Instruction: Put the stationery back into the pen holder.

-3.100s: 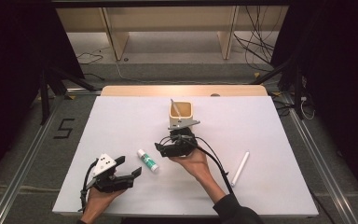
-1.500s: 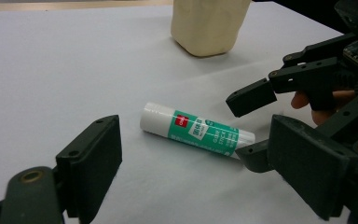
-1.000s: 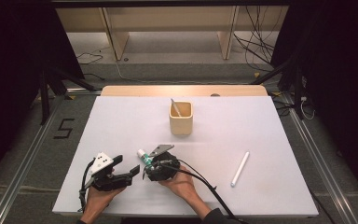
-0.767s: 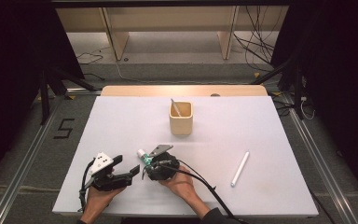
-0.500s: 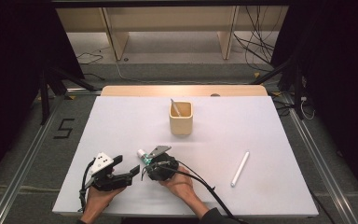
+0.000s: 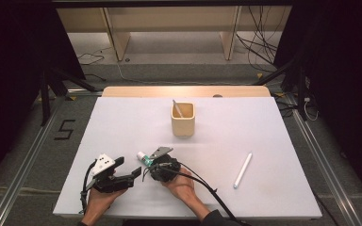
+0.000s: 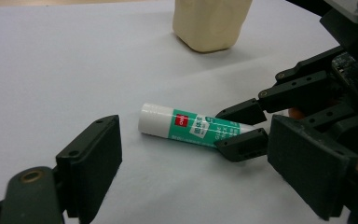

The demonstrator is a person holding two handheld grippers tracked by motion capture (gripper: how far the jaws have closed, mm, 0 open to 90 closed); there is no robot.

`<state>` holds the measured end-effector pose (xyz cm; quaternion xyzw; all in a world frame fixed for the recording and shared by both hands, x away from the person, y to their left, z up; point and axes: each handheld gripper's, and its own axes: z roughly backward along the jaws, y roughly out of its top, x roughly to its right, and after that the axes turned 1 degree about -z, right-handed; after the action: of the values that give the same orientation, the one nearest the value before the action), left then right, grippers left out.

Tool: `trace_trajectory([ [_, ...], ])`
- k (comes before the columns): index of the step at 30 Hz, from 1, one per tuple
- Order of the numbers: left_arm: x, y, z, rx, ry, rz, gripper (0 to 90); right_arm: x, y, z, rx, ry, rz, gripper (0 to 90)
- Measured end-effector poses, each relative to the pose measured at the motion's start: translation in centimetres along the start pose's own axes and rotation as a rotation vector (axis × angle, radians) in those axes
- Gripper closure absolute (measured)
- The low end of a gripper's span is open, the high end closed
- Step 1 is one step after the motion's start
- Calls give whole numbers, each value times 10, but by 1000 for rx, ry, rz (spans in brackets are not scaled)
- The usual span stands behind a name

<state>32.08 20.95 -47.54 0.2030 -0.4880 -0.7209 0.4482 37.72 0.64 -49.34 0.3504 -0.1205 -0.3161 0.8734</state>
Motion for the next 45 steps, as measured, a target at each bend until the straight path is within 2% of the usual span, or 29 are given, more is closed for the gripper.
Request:
trace_trajectory([
  [8,0,0,0,-1,2,3,176,2,0,1,0,21,-14,661],
  [14,0,0,0,-1,4,3,176,3,0,5,14,28,2,662],
  [24,1,1,0,-2,-8,12,176,19,0,27,66,16,-18,662],
  [30,6,4,-2,1,-49,38,176,30,-5,46,102,0,-30,662],
  [34,9,7,-3,8,-83,73,176,36,-11,62,137,-8,-29,662],
  [45,27,17,-15,1,-170,123,176,51,-32,99,208,-34,-53,662],
])
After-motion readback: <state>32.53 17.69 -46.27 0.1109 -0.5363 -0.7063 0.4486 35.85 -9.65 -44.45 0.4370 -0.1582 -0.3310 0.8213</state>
